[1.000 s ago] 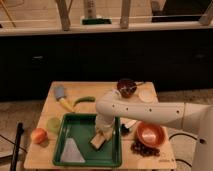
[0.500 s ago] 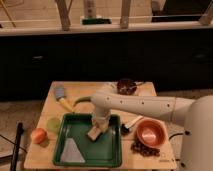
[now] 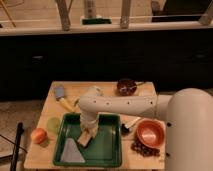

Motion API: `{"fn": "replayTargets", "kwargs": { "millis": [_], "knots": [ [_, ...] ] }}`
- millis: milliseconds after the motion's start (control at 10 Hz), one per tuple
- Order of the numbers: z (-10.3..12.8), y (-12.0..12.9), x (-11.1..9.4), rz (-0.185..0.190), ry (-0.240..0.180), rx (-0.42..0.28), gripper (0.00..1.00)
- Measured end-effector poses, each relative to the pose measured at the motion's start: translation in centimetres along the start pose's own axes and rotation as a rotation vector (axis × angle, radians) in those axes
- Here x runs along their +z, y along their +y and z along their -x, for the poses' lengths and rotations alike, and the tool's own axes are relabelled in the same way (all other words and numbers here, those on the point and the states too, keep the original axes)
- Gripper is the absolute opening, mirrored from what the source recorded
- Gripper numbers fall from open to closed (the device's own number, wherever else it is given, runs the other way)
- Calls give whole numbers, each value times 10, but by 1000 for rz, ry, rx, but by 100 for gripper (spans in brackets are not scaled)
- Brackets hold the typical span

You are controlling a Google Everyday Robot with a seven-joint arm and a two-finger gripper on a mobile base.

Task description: Wipe tray with eraser

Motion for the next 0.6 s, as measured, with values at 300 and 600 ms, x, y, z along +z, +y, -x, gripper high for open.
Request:
{"fn": "replayTargets", "kwargs": {
  "millis": [300, 600],
  "knots": [
    [15, 32, 3, 1, -13, 8, 0],
    [4, 79, -13, -3, 19, 83, 0]
  ]
}}
